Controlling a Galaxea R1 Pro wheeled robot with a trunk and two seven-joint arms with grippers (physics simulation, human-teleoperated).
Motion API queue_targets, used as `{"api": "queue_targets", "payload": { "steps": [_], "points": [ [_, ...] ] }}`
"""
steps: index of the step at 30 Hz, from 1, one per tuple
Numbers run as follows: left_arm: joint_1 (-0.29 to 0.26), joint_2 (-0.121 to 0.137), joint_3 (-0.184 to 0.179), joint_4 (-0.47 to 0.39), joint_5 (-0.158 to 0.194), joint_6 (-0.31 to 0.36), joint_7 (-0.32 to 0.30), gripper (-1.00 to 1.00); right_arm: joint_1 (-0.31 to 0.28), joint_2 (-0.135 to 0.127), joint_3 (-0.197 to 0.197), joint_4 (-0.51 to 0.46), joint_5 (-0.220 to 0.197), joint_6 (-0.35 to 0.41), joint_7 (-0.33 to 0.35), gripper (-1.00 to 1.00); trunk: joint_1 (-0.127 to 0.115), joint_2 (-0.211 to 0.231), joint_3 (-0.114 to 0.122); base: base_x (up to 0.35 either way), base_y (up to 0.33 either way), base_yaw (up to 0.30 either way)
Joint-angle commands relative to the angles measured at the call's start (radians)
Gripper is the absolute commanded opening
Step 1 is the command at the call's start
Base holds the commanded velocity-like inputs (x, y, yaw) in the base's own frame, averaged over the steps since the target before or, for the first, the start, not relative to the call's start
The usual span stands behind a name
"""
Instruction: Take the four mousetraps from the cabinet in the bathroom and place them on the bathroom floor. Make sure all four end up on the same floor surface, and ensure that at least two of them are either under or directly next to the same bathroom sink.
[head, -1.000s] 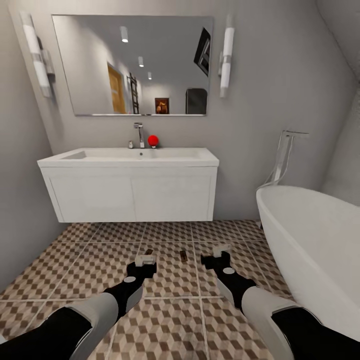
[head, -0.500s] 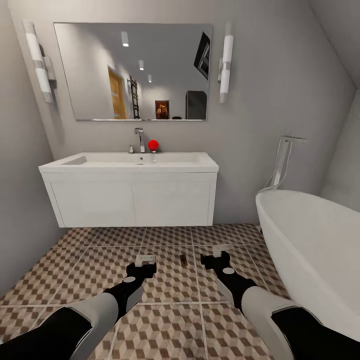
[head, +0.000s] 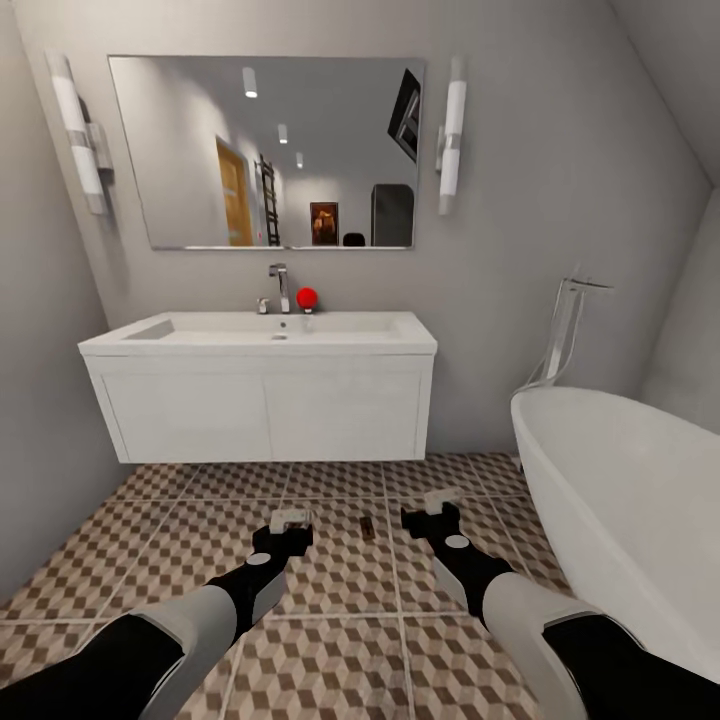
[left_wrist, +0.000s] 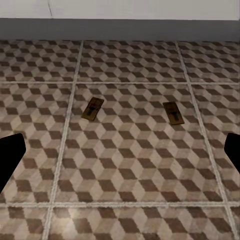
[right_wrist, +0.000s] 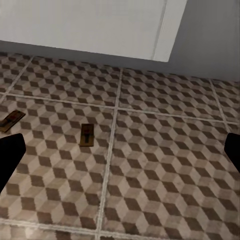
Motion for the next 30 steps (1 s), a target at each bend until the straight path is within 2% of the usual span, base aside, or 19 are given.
{"api": "queue_targets", "payload": {
  "steps": [1,18,30],
  "points": [
    [0.0,0.0,-0.008,0.001,0.007,-0.003,0.003,1.0,-0.001,0.0,0.007,0.001,0.001,-0.002,-0.006,1.0,-0.004,0.007,0.002,0.0,0.0,0.0],
    [0.0,0.003,-0.007,0.001,0.009,-0.003,0.002,1.0,-0.001,0.002,0.006,0.004,0.0,-0.002,-0.011,1.0,-0.069,0.126,0.055,0.0,0.0,0.0],
    [0.002,0.037,-0.007,0.001,0.01,-0.002,-0.002,1.0,-0.001,-0.002,0.006,0.035,-0.001,-0.003,-0.014,1.0,-0.115,0.21,0.093,0.0,0.0,0.0]
  ]
}}
